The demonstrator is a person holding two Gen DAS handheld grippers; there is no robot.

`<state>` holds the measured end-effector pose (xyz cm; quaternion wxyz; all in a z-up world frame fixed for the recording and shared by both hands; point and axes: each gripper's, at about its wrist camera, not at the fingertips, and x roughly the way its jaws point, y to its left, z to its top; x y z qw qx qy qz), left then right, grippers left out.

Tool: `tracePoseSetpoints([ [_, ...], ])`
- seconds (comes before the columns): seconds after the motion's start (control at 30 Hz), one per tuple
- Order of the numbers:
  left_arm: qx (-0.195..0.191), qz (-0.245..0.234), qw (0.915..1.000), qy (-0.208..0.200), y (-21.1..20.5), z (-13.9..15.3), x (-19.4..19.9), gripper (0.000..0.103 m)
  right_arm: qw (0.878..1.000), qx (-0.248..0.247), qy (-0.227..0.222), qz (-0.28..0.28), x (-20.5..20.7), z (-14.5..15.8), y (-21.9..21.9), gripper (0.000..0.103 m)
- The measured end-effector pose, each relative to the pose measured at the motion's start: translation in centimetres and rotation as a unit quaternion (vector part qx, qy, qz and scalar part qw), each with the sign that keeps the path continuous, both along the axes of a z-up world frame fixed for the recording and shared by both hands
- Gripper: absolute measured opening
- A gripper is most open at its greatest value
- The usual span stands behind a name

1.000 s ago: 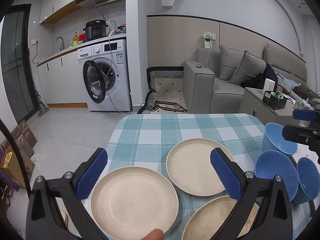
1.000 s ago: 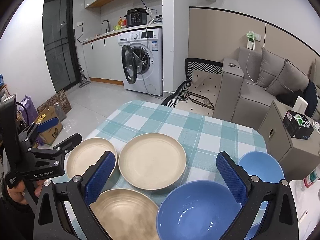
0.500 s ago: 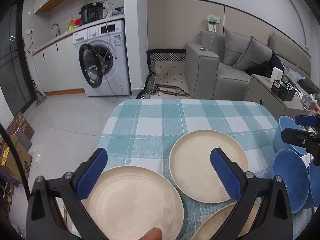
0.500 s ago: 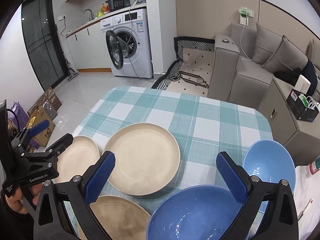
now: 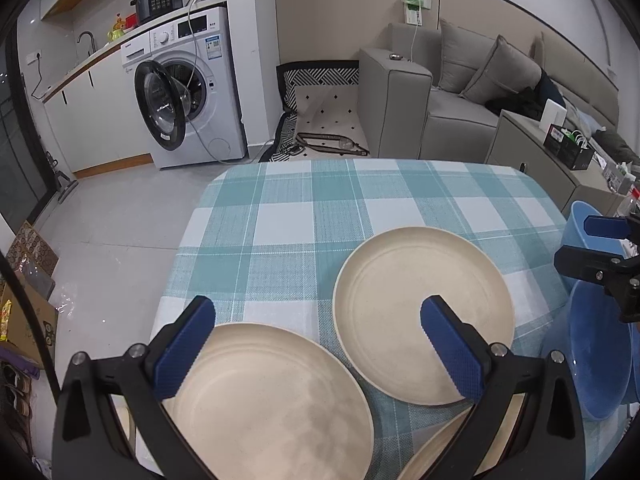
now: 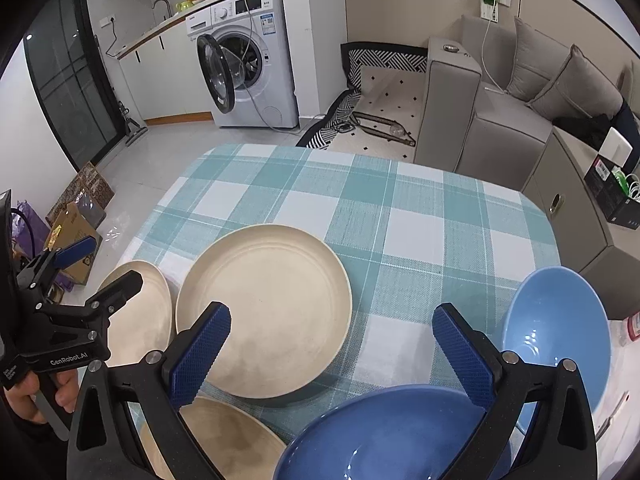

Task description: Organize plates and bowls

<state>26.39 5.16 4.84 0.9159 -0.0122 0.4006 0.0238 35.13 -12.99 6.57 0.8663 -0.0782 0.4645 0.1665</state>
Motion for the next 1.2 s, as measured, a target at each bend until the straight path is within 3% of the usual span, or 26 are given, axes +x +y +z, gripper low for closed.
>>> tracePoseSetpoints([
  [0.37, -0.028, -0.009, 0.9987, 0.041, 0.7, -1.9, 1.6, 0.100, 0.999, -0.007, 0.044, -0.003, 2.0, -1.8, 0.7, 0.102],
  [0.5, -0.033, -0.013, 0.9979, 0.054, 0.7, -2.0, 2.1, 0.091, 0.998, -0.005, 0.056, -0.003, 2.4, -2.1, 0.7, 0.095],
  [0.67, -0.059, -0.016, 0.9948, 0.081, 0.7, -2.7, 3.0, 0.073, 0.997, -0.006, 0.076, -0.001, 2.8, -2.8, 0.9, 0.084],
  [0.83, -0.053, -0.020, 0.9935, 0.098, 0.2, -3.6, 3.6, 0.063, 0.996, -0.010, 0.087, 0.004, 3.3, -3.6, 1.1, 0.074],
  [1.07, -0.057, -0.024, 0.9914, 0.116, 0.1, -4.8, 4.3, 0.057, 0.993, -0.021, 0.118, 0.011, 4.1, -5.7, 1.2, 0.057],
  [1.2, -0.061, -0.021, 0.9901, 0.125, 0.2, -5.6, 4.6, 0.055, 0.991, -0.020, 0.133, 0.011, 4.6, -6.7, 1.3, 0.056],
])
